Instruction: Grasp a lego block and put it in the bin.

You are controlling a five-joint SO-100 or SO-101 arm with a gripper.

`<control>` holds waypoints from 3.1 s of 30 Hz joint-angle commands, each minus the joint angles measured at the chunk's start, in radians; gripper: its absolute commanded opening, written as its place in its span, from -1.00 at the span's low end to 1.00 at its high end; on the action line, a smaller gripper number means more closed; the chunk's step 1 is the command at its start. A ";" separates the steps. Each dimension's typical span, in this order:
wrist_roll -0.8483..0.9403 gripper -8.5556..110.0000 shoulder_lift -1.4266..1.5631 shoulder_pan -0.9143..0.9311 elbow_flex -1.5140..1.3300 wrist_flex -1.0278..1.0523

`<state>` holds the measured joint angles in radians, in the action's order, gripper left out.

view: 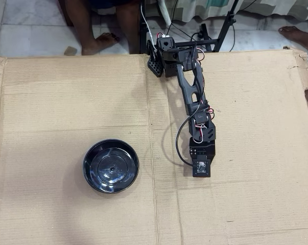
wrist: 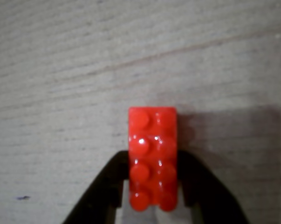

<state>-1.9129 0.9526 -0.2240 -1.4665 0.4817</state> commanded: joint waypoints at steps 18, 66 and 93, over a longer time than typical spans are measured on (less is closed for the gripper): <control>0.005 -0.85 0.212 0.103 0.006 -0.003; 0.018 -0.65 0.488 0.696 0.006 -0.003; 0.051 -0.49 0.571 0.532 -0.064 -0.002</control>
<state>-1.8669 1.4373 0.3344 -1.5202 0.4832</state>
